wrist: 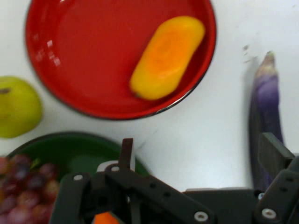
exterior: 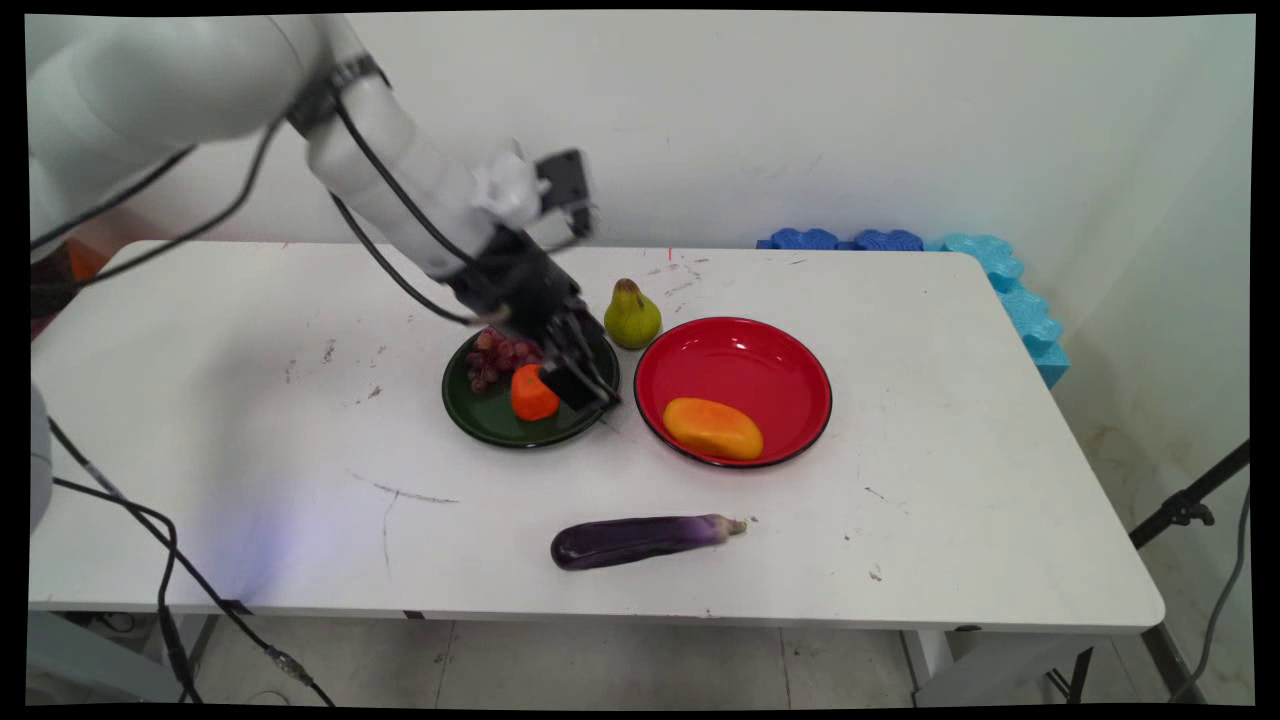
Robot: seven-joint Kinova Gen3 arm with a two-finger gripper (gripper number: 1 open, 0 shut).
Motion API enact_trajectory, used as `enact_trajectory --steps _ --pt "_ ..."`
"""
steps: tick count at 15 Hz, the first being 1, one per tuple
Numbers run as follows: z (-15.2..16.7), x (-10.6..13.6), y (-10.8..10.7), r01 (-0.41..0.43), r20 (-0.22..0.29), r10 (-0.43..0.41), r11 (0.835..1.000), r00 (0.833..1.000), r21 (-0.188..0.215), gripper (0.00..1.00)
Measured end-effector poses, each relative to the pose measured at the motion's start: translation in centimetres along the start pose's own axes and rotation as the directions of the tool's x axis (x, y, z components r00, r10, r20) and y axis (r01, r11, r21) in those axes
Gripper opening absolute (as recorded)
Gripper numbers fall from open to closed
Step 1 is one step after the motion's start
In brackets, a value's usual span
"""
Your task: Pick up the mandarin from the green plate
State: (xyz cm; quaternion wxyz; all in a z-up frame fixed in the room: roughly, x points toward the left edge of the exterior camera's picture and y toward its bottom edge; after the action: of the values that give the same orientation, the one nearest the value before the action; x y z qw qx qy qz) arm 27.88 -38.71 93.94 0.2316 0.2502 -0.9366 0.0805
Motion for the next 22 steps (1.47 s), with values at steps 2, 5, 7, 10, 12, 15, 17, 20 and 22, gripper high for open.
enact_trajectory --steps 2,5,7,10,12,15,17,20,22 --pt "-1.5 -1.0 -1.8 0.008 0.014 -0.008 1.000 1.000 0.017 1.00" --pt "-2.9 -3.1 -4.4 0.022 0.049 -0.024 0.999 0.998 0.044 1.00" --pt "-3.0 -4.5 -5.8 0.017 0.075 -0.021 0.998 0.997 0.056 1.00" --pt "-2.1 -5.6 -7.4 0.006 0.098 -0.012 0.998 0.995 0.056 1.00" --pt "-1.0 -6.3 -8.1 -0.002 0.113 -0.003 0.999 0.994 0.046 1.00" --pt "1.1 -7.0 -9.0 -0.033 0.128 0.030 0.999 0.991 0.019 1.00" --pt "2.2 -7.2 -9.3 -0.047 0.134 0.046 0.999 0.990 0.002 1.00" --pt "4.1 -7.8 -9.9 -0.067 0.147 0.069 0.998 0.987 -0.013 1.00" --pt "5.2 -8.0 -10.3 -0.074 0.151 0.075 0.997 0.986 -0.015 1.00"
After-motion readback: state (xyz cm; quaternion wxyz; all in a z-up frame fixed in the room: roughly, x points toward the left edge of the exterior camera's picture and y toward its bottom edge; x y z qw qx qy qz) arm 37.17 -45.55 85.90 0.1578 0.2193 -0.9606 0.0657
